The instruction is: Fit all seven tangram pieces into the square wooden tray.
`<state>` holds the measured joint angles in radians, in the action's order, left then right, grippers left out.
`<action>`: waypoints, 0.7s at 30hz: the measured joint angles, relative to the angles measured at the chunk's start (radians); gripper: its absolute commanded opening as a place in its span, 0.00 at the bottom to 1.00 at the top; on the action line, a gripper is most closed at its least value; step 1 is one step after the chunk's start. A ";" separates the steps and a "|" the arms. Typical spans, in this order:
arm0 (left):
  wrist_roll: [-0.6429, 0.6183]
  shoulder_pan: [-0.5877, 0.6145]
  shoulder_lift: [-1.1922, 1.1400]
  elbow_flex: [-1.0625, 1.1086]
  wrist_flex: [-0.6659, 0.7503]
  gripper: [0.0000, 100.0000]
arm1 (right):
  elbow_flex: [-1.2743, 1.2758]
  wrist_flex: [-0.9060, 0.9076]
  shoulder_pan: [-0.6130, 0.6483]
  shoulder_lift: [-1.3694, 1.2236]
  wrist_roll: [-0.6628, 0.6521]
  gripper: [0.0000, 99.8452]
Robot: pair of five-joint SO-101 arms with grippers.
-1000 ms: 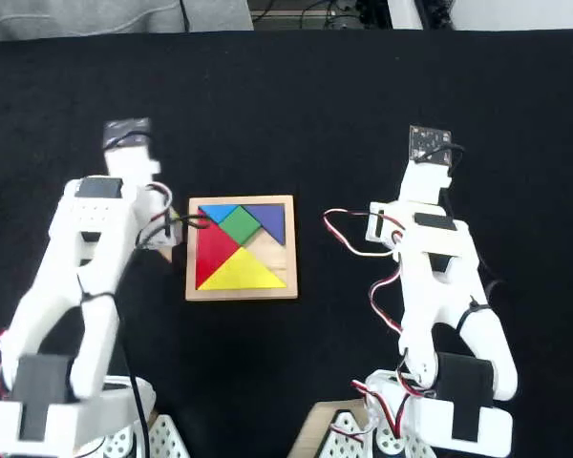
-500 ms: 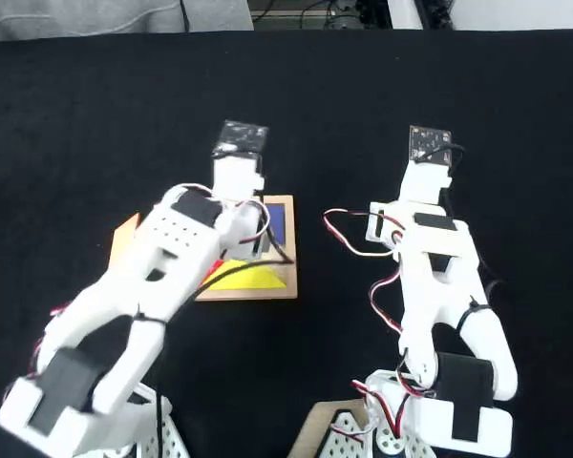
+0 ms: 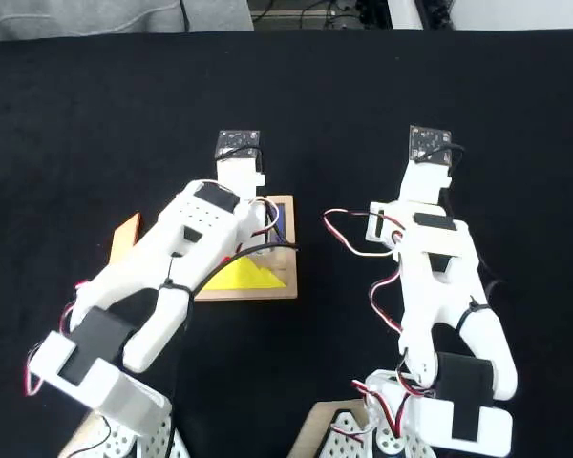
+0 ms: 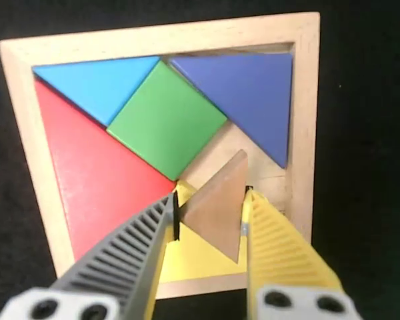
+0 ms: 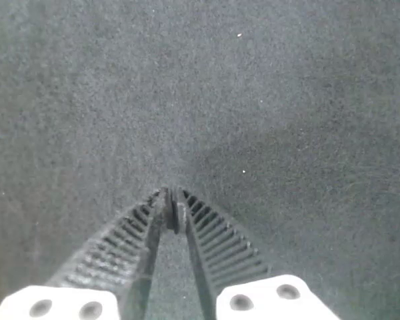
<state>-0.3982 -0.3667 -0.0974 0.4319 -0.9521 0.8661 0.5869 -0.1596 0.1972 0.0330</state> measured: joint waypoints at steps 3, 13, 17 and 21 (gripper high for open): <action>-0.006 0.000 -0.015 -0.015 0.000 0.19 | 0.000 0.000 0.000 0.000 0.000 0.01; -0.052 0.000 -0.018 -0.025 0.000 0.29 | 0.000 0.000 0.000 0.000 0.000 0.01; -0.052 0.000 -0.018 -0.025 0.000 0.29 | 0.000 0.000 0.000 0.000 0.000 0.01; -0.052 -0.005 -0.018 -0.032 -0.002 0.29 | 0.000 0.000 0.000 0.000 0.000 0.01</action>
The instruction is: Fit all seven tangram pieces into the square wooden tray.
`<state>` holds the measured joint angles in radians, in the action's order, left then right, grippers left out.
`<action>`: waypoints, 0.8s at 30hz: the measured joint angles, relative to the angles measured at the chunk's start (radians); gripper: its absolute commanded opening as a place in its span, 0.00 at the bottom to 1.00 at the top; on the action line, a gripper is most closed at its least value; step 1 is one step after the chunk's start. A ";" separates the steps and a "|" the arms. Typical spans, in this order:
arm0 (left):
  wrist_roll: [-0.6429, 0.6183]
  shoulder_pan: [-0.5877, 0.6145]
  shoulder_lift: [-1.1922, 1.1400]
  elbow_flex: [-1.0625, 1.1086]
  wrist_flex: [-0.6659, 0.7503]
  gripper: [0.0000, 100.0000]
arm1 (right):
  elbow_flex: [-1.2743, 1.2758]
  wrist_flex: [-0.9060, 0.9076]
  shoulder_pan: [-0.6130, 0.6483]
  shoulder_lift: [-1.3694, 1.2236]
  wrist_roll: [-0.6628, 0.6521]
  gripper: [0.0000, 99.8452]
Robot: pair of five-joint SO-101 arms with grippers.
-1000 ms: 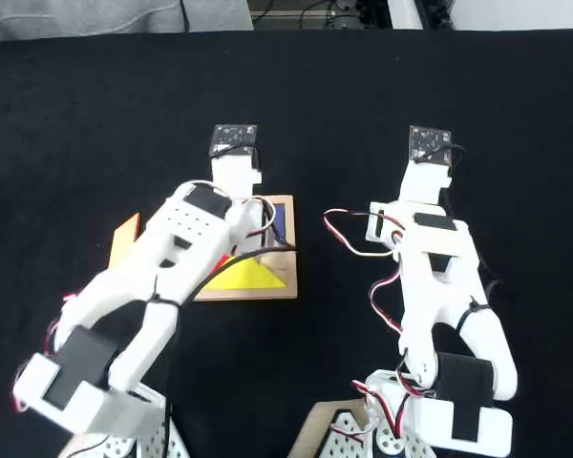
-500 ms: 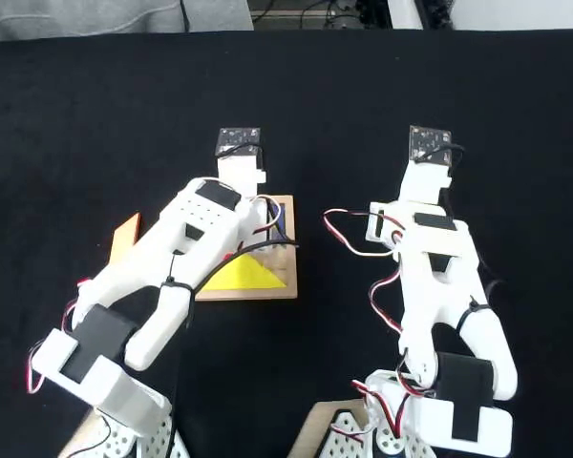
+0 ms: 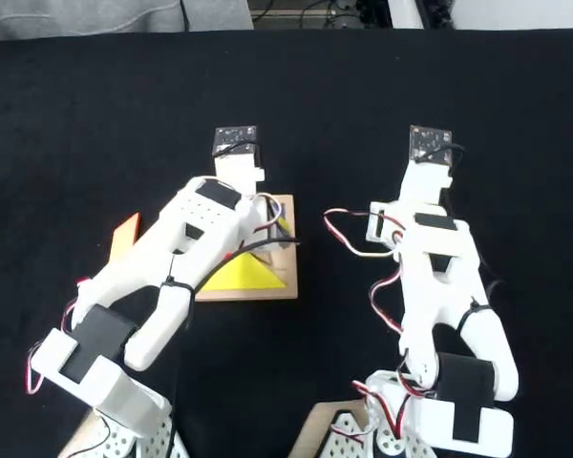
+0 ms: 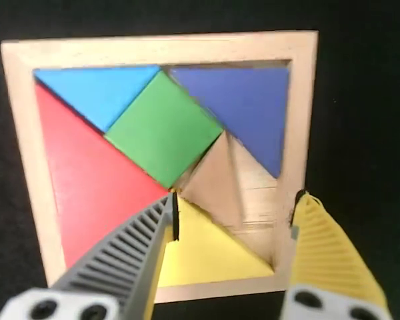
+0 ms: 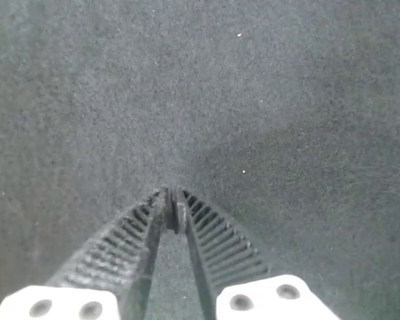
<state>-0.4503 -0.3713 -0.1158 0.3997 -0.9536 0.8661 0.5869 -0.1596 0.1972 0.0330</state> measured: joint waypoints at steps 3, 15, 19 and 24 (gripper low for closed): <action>0.000 -0.032 0.000 -0.006 0.000 0.29 | 0.000 0.000 0.000 0.000 0.000 0.01; -0.009 -0.130 -0.069 -0.037 0.068 0.29 | 0.000 0.000 0.000 0.000 0.000 0.01; -0.009 -0.132 -0.126 -0.037 0.098 0.29 | 0.000 0.000 0.000 0.000 0.000 0.01; -0.009 -0.133 -0.133 -0.037 0.101 0.29 | 0.000 0.000 0.000 0.000 0.000 0.01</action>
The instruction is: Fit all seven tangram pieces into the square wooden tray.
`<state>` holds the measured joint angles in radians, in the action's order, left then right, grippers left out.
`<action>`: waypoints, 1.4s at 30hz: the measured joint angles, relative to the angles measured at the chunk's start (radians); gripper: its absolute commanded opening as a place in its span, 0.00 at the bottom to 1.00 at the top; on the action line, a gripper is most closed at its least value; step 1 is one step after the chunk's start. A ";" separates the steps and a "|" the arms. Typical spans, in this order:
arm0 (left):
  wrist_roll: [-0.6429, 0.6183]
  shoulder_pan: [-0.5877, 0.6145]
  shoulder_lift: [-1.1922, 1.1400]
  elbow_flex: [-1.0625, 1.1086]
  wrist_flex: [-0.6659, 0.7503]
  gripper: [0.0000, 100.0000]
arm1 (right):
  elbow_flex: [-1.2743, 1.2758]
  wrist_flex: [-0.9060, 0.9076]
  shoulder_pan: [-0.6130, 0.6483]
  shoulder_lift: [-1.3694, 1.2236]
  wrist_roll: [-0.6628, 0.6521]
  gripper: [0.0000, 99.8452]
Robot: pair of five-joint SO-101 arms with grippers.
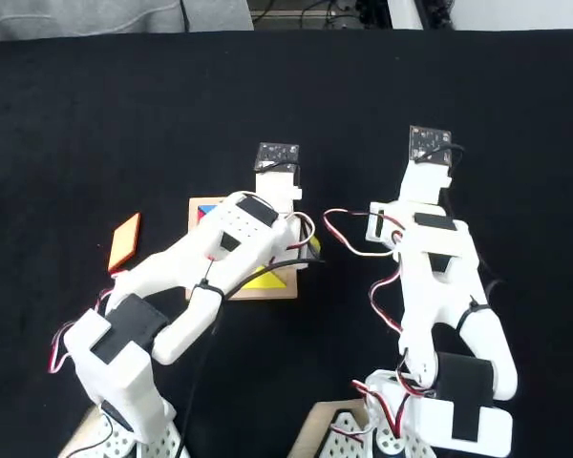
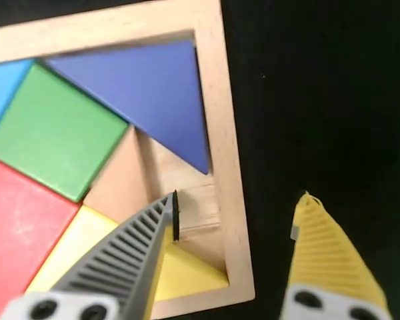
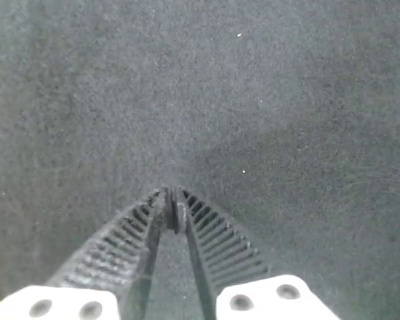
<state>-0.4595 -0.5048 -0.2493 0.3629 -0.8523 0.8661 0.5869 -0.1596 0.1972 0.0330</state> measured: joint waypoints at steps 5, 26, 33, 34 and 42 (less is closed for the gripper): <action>0.000 0.005 0.011 0.000 -0.040 0.29 | 0.000 0.000 0.000 0.000 0.000 0.01; 0.839 0.706 0.606 -0.101 -0.626 0.29 | 0.000 0.000 0.000 0.000 0.000 0.01; 0.695 0.749 0.425 0.028 -0.446 0.29 | 0.000 0.000 0.000 0.000 0.000 0.01; 0.640 0.749 0.393 0.032 -0.405 0.29 | 0.000 0.000 0.000 0.000 0.000 0.01; 0.493 0.787 0.178 0.032 -0.262 0.29 | 0.000 0.000 0.000 0.000 0.000 0.01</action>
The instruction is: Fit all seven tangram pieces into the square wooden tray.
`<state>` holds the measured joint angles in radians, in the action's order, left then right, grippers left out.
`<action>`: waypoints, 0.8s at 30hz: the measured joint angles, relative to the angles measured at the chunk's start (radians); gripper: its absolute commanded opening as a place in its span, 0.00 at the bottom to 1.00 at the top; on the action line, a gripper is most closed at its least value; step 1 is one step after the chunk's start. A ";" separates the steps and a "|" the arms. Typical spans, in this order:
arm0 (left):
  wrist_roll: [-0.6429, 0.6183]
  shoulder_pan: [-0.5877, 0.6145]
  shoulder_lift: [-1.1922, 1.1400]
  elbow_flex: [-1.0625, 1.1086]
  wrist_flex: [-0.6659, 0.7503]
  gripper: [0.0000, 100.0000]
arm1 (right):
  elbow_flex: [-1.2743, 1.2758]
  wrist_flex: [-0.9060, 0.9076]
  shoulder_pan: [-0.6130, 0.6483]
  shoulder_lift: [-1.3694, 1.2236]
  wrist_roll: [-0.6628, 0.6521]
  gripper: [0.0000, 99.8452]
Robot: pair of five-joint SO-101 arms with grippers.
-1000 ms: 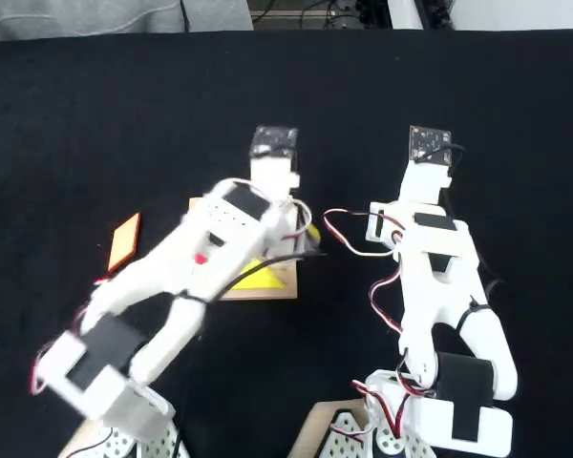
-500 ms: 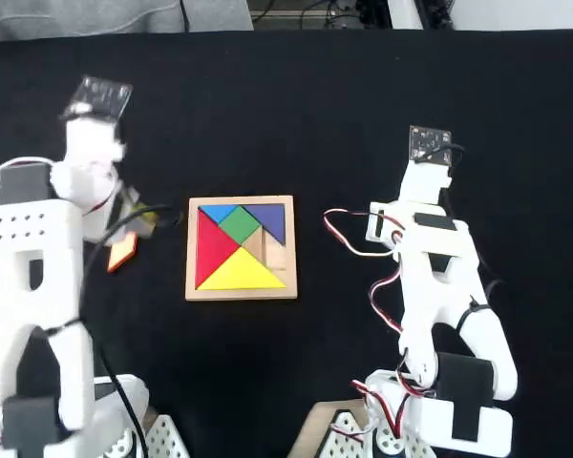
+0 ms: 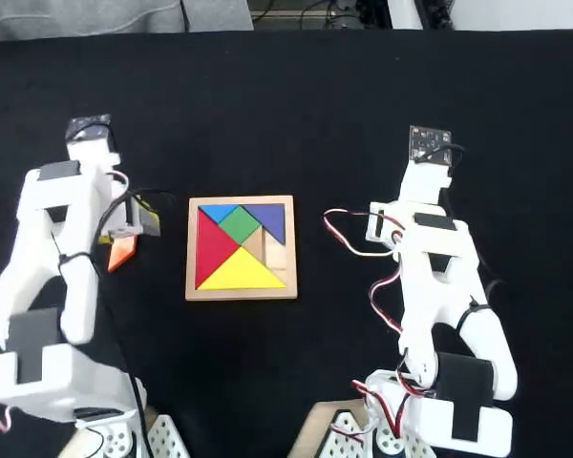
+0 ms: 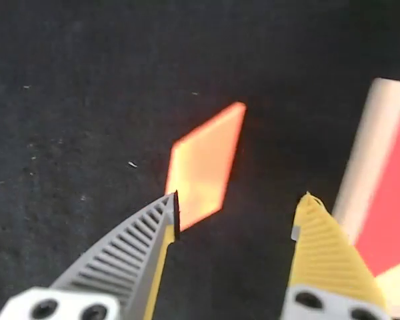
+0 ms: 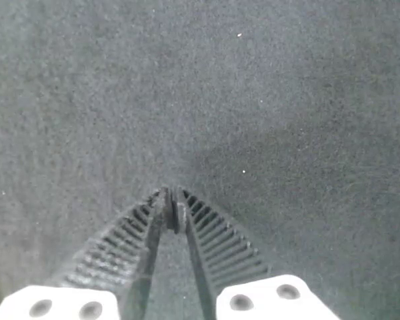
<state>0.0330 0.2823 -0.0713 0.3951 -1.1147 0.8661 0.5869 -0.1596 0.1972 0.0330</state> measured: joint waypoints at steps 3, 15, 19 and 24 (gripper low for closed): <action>0.000 0.025 -0.044 0.000 0.014 0.29 | 0.000 0.000 0.000 0.000 0.000 0.01; -0.002 0.005 -0.077 -0.002 0.058 0.29 | 0.000 0.000 0.000 0.000 0.000 0.01; -0.002 0.006 -0.077 -0.002 0.098 0.29 | 0.000 0.000 0.000 0.000 0.000 0.01; -0.002 0.005 -0.077 -0.002 0.107 0.29 | 0.000 0.000 0.000 0.000 0.000 0.01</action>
<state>0.0315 0.2869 -0.1481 0.3936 -1.0073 0.8661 0.5869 -0.1596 0.1972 0.0330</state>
